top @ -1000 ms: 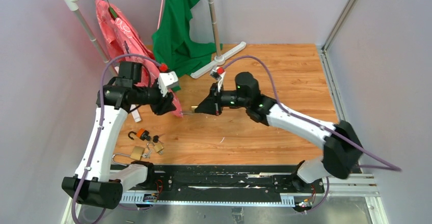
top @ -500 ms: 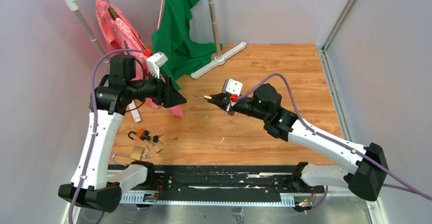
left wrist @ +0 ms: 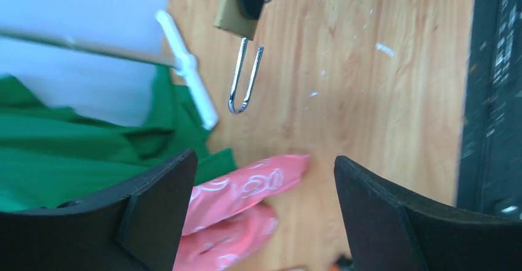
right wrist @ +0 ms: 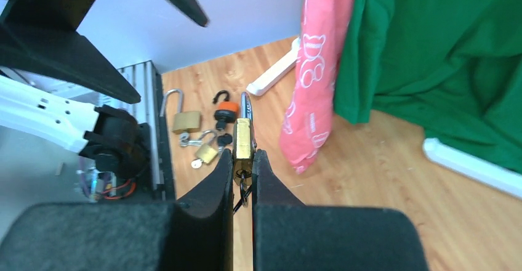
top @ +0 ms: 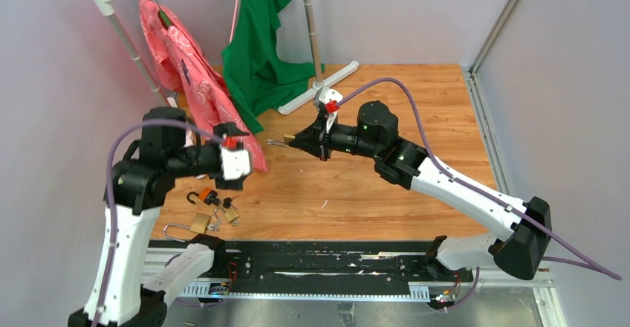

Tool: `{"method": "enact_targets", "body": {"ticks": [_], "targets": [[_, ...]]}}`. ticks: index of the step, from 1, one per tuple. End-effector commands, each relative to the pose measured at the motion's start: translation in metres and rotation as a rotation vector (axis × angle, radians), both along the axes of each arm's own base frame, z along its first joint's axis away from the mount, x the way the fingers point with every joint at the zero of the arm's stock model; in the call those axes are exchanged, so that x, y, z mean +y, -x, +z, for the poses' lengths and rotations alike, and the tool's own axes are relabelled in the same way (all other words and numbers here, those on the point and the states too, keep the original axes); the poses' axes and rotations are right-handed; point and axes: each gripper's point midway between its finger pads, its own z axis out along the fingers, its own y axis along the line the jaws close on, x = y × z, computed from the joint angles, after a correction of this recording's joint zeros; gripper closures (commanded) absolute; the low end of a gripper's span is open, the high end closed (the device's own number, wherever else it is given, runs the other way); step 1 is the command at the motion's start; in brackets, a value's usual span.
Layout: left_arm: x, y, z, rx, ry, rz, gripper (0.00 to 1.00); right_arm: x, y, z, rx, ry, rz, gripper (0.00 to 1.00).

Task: Lock with the key
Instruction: Pick up the lock from the center of the board, then lock the lock.

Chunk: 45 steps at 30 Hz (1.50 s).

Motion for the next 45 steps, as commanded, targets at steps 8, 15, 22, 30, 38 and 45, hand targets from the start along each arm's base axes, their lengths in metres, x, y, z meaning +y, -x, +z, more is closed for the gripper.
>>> {"method": "enact_targets", "body": {"ticks": [8,15,22,30,38,45], "targets": [[-0.009,0.007,-0.019,-0.14,-0.08,-0.202,0.24,0.023,0.039,0.001,0.332,-0.127,0.167,1.0],[-0.01,0.007,-0.048,-0.005,-0.07,-0.178,0.39,0.036,0.053,-0.001,0.337,-0.101,0.212,1.0],[-0.009,0.011,-0.05,0.015,-0.056,-0.158,0.76,0.038,0.052,-0.005,0.331,-0.085,0.21,1.0],[-0.011,0.017,-0.05,0.02,-0.033,-0.17,1.0,0.041,0.051,-0.009,0.346,-0.048,0.213,1.0],[-0.008,0.027,-0.057,0.162,0.023,-0.067,1.0,0.004,0.041,-0.015,0.088,0.112,0.124,0.24],[-0.014,0.047,-0.071,0.305,0.096,-0.051,1.0,-0.011,0.057,-0.017,-0.09,0.132,0.212,0.2]]}}
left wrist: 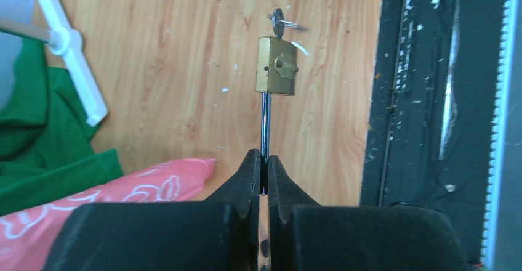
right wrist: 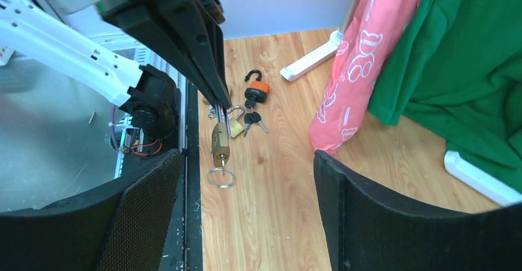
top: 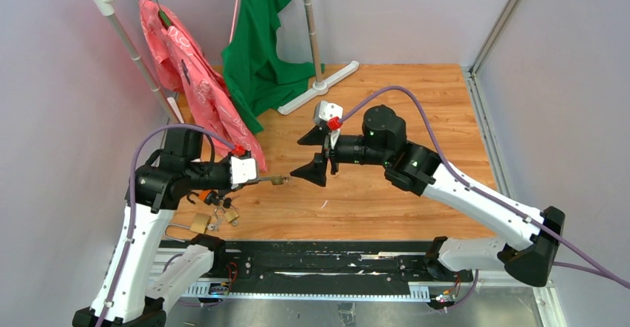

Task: Lock with the key
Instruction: Lock the lock.

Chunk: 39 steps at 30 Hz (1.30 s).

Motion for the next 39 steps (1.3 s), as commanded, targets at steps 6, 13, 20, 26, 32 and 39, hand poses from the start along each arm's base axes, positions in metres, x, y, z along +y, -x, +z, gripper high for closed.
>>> {"method": "enact_targets", "body": {"ticks": [6,13,20,26,32,39], "targets": [[-0.009,0.018,0.006,0.094,0.091,0.009,1.0,0.014,0.025,-0.039,0.007,0.08,0.208,0.21],[-0.01,0.02,0.004,0.103,0.094,0.009,1.0,0.034,0.037,-0.045,0.054,0.078,0.319,0.35],[-0.009,0.02,0.003,0.098,0.09,0.011,1.0,0.043,0.04,-0.051,0.047,0.087,0.328,0.52],[-0.008,0.02,0.0,0.098,0.084,0.013,1.0,0.045,0.035,-0.044,0.03,0.08,0.31,0.53],[-0.009,0.02,0.001,0.096,0.088,0.007,1.0,0.046,0.033,-0.047,0.037,0.104,0.308,0.75],[-0.009,0.02,0.002,0.089,0.086,0.006,1.0,0.043,0.033,-0.057,0.051,0.15,0.306,0.68]]}}
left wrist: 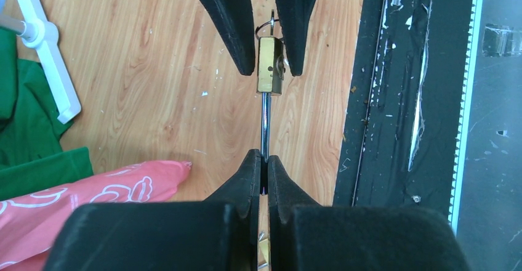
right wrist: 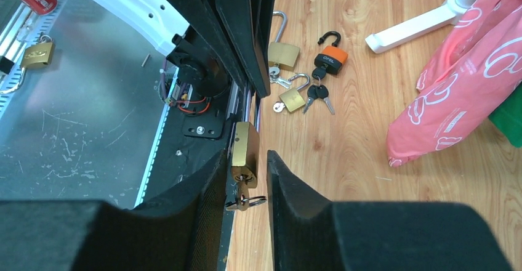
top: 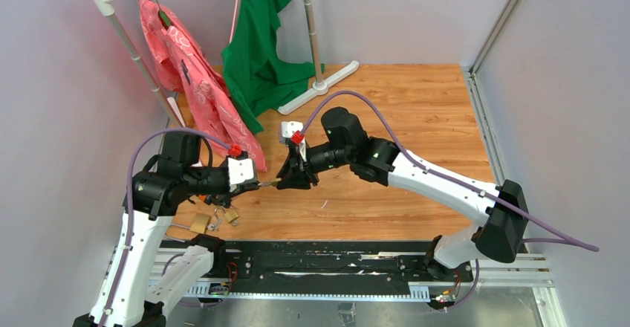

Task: Lock with the key
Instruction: Lock the lock.

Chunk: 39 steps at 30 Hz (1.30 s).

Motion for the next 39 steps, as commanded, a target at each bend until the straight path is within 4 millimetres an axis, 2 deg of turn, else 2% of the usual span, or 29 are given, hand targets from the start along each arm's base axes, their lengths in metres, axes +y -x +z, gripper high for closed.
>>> {"method": "enact_targets", "body": {"ticks": [1,4,7,9,10,12,13,16,20,25,27,32,35,39], "targets": [[-0.004,0.003,0.005,-0.015,0.024,-0.027,1.0,0.001,0.002,0.0,-0.01,0.023,0.008,0.69],[-0.005,0.003,0.005,-0.018,0.025,-0.027,1.0,0.001,0.003,-0.001,-0.007,0.031,0.012,0.77],[-0.005,0.004,0.005,-0.011,0.029,-0.029,1.0,0.001,0.003,0.001,-0.01,0.019,0.012,0.99],[-0.006,0.006,0.005,-0.006,0.038,-0.03,1.0,0.001,0.003,0.005,-0.019,-0.006,0.005,1.0],[-0.007,0.008,0.006,0.0,0.047,-0.036,0.96,0.001,0.002,0.008,-0.025,-0.017,-0.002,1.0],[-0.01,0.014,0.009,0.008,0.075,-0.053,0.56,-0.002,0.0,0.014,-0.04,-0.04,-0.014,1.0],[-0.012,0.018,0.012,0.014,0.092,-0.06,0.46,-0.004,-0.001,0.017,-0.045,-0.054,-0.021,1.0],[-0.014,0.024,0.019,0.049,0.125,-0.043,0.36,-0.015,0.003,0.032,-0.051,-0.102,-0.008,1.0],[-0.013,0.031,0.027,0.026,0.144,-0.038,0.35,-0.033,0.019,0.058,-0.071,-0.183,0.072,1.0],[-0.025,0.068,0.06,-0.031,0.285,-0.186,0.35,-0.053,0.042,0.075,-0.108,-0.251,0.151,1.0],[-0.028,0.075,0.073,-0.031,0.322,-0.21,0.35,-0.058,0.045,0.079,-0.123,-0.266,0.147,1.0],[-0.025,0.071,0.086,0.011,0.335,-0.133,0.37,-0.065,0.046,0.09,-0.148,-0.296,0.117,1.0],[-0.02,0.052,0.098,0.055,0.349,0.031,0.4,-0.064,0.042,0.093,-0.149,-0.298,0.091,1.0],[-0.02,0.061,0.105,0.022,0.373,0.009,0.41,-0.063,0.039,0.097,-0.154,-0.304,0.076,1.0]]}}
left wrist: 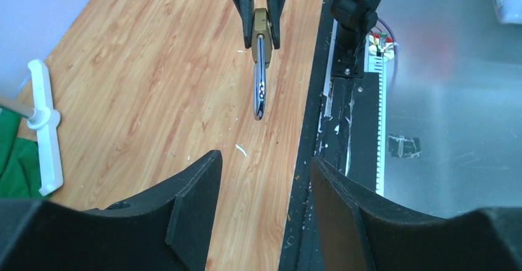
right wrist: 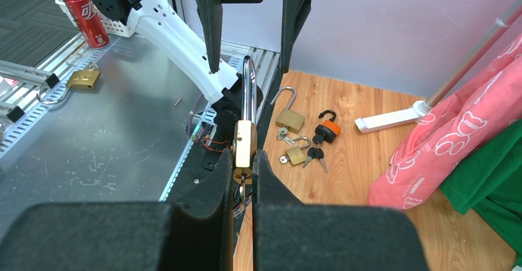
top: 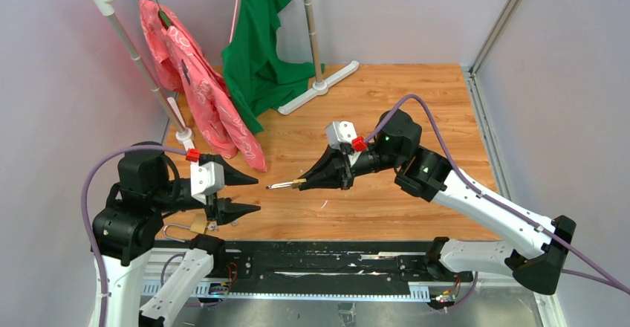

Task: Lock with the key
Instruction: Lock the lock.

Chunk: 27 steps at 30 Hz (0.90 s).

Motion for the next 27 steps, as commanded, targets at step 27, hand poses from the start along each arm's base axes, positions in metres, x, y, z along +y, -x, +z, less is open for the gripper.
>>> {"method": "enact_targets", "body": {"ticks": [27], "targets": [[-0.01,-0.014,0.008,0.025,0.066,-0.024,0.75,0.022,-0.004,0.018,0.015,-0.055,0.004,1.0]]}}
